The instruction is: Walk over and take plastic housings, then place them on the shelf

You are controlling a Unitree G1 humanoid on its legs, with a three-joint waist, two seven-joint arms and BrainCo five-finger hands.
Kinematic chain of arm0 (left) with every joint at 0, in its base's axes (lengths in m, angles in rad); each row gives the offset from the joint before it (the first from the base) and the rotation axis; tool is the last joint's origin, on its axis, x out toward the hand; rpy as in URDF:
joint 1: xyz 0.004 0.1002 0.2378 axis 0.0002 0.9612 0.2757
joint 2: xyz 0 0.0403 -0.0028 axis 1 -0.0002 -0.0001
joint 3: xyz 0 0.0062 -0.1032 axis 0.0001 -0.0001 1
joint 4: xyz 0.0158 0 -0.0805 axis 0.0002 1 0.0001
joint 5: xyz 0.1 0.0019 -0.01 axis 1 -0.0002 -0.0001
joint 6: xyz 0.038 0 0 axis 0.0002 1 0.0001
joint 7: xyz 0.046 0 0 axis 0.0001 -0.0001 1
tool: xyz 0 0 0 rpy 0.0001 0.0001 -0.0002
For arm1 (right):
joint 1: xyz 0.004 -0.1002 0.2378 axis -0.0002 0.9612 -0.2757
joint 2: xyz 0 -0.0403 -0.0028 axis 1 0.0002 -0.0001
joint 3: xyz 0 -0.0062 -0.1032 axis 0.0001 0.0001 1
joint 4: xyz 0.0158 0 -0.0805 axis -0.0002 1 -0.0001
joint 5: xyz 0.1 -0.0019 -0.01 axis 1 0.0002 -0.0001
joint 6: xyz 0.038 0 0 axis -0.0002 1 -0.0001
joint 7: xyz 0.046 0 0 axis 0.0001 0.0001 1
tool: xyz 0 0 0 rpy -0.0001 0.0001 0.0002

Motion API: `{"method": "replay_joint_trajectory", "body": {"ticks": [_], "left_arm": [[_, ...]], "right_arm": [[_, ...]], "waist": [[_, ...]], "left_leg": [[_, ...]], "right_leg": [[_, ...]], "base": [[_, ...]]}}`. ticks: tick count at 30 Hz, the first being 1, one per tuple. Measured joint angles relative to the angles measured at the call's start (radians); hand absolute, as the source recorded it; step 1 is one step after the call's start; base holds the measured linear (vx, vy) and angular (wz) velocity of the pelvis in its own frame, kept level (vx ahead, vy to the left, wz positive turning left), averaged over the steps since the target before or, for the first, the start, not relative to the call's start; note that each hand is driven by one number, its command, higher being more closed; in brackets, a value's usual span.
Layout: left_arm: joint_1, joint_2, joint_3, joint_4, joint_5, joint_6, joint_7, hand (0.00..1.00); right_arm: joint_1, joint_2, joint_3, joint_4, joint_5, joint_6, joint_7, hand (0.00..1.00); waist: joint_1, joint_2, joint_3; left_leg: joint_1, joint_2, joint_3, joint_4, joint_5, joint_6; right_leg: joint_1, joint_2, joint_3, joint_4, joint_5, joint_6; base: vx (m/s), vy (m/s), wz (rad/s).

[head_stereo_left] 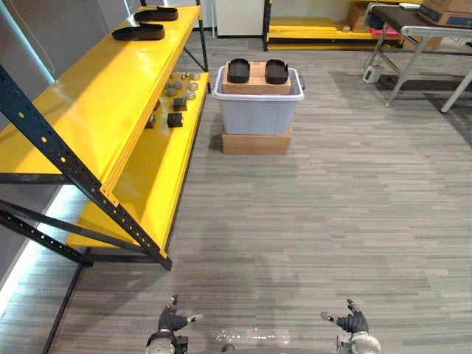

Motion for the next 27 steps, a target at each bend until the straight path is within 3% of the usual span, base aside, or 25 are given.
{"method": "replay_joint_trajectory", "body": {"ticks": [22,24,27], "left_arm": [[0.029,0.006,0.07,-0.048,-0.045,0.003,0.003,0.0],[0.01,0.007,0.085,-0.078,-0.047,0.003,0.006,0.0],[-0.005,0.007,0.085,-0.097,-0.066,0.003,0.006,0.0]], "right_arm": [[-0.039,-0.018,-0.021,-0.029,0.094,0.017,-0.002,0.0],[-0.069,-0.018,-0.023,-0.029,0.098,0.017,-0.003,0.0],[-0.107,-0.019,-0.059,-0.029,0.103,0.021,-0.005,0.0]], "waist": [[-0.004,0.007,0.023],[-0.004,0.006,0.046],[-0.001,0.022,0.068]], "left_leg": [[-0.009,0.007,0.045,-0.03,0.015,0.024],[-0.05,0.006,0.047,0.028,-0.014,0.034],[-0.124,0.01,0.052,0.181,-0.105,0.048]], "right_leg": [[-0.042,0.009,0.032,-0.001,0.007,-0.008],[-0.053,0.006,0.033,0.004,0.008,-0.006],[-0.062,0.007,0.038,0.014,-0.001,0.009]], "base": [[-0.02,0.0,-0.06],[0.05,0.021,-0.02],[0.06,0.058,-0.09]]}}
